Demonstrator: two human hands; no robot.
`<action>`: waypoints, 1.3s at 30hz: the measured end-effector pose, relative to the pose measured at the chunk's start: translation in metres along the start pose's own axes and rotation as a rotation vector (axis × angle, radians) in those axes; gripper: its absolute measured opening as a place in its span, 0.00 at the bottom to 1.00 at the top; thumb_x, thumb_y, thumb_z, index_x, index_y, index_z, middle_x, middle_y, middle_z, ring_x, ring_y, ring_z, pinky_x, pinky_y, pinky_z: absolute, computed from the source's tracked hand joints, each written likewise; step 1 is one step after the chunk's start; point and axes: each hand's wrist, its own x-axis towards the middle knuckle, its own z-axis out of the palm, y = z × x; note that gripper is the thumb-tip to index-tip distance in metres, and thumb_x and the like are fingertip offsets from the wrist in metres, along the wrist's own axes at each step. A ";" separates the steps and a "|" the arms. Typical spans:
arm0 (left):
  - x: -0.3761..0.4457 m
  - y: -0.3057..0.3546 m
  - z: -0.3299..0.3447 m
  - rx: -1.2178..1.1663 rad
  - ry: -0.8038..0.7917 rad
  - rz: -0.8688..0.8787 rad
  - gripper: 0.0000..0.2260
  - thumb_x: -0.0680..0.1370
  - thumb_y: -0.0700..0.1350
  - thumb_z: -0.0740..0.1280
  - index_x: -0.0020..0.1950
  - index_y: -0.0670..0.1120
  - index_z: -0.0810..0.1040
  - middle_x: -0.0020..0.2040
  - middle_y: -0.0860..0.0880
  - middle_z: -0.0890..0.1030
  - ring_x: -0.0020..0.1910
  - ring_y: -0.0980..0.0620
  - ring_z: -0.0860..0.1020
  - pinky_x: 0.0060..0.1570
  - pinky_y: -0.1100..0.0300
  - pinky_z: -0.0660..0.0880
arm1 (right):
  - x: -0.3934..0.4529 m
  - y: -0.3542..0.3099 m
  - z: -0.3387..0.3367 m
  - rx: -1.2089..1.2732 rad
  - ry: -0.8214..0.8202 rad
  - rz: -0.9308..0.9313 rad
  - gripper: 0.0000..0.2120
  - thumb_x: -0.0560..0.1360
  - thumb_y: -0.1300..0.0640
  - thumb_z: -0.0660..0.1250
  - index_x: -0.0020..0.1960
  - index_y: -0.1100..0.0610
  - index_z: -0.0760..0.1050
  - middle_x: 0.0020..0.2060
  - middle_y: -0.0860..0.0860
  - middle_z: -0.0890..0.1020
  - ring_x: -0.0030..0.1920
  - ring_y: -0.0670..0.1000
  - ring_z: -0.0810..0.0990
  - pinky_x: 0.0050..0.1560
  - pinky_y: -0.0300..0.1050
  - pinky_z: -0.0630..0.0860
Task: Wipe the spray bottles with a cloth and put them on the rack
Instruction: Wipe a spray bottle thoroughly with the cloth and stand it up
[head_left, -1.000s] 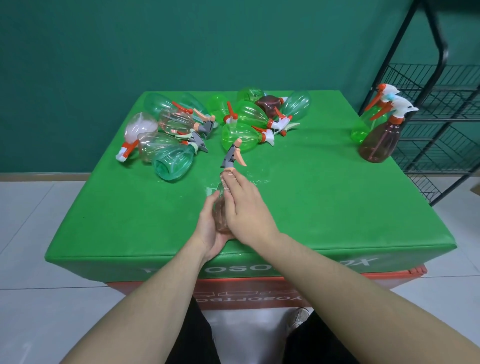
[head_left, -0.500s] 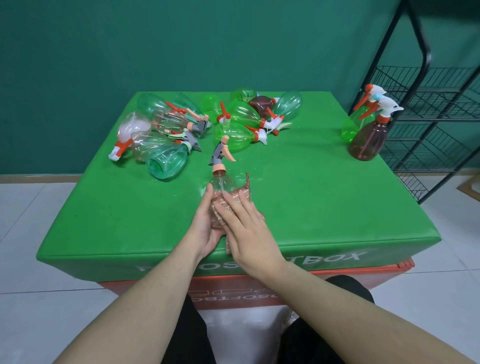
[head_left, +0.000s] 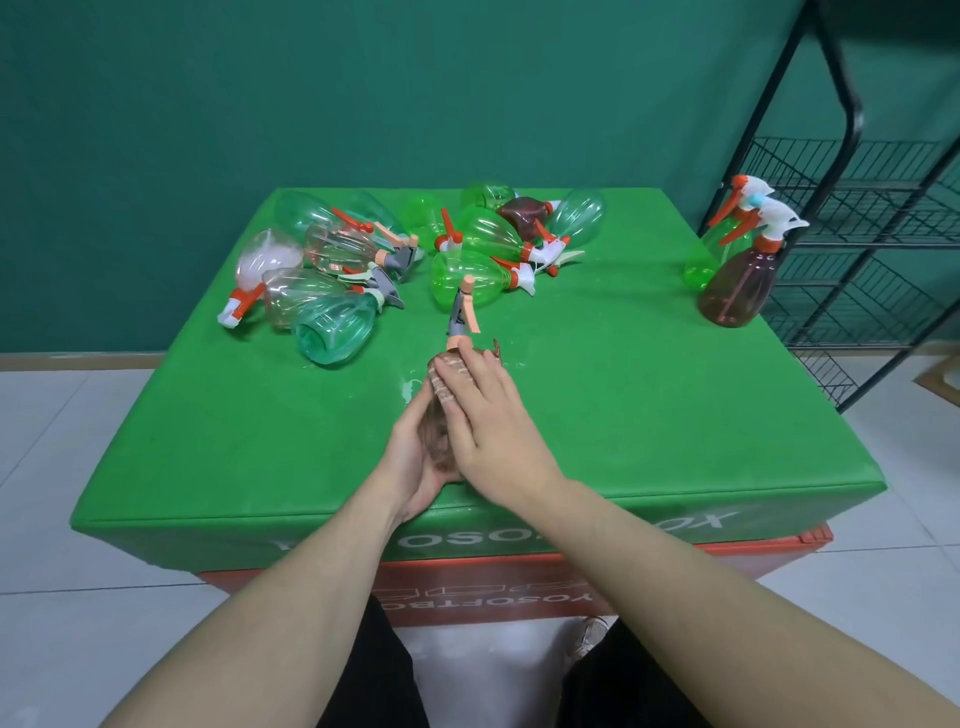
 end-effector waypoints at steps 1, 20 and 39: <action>0.000 0.000 -0.001 -0.007 -0.004 -0.005 0.21 0.85 0.60 0.55 0.66 0.54 0.82 0.63 0.46 0.84 0.60 0.45 0.83 0.48 0.44 0.81 | 0.006 -0.001 -0.002 0.019 -0.007 0.033 0.22 0.86 0.52 0.53 0.79 0.52 0.65 0.81 0.53 0.57 0.81 0.55 0.50 0.81 0.52 0.46; -0.001 -0.001 -0.004 -0.179 0.054 0.041 0.21 0.87 0.55 0.55 0.69 0.45 0.79 0.65 0.43 0.83 0.61 0.47 0.83 0.57 0.51 0.80 | -0.003 0.003 0.017 -0.097 0.022 -0.110 0.24 0.85 0.53 0.50 0.79 0.58 0.64 0.79 0.55 0.64 0.80 0.54 0.56 0.80 0.55 0.53; -0.001 -0.003 -0.002 -0.022 0.060 0.042 0.22 0.77 0.57 0.65 0.60 0.42 0.84 0.61 0.38 0.83 0.60 0.41 0.80 0.65 0.46 0.74 | -0.042 0.021 0.019 -0.003 0.039 -0.067 0.23 0.85 0.50 0.53 0.80 0.49 0.60 0.81 0.46 0.57 0.82 0.49 0.45 0.78 0.61 0.59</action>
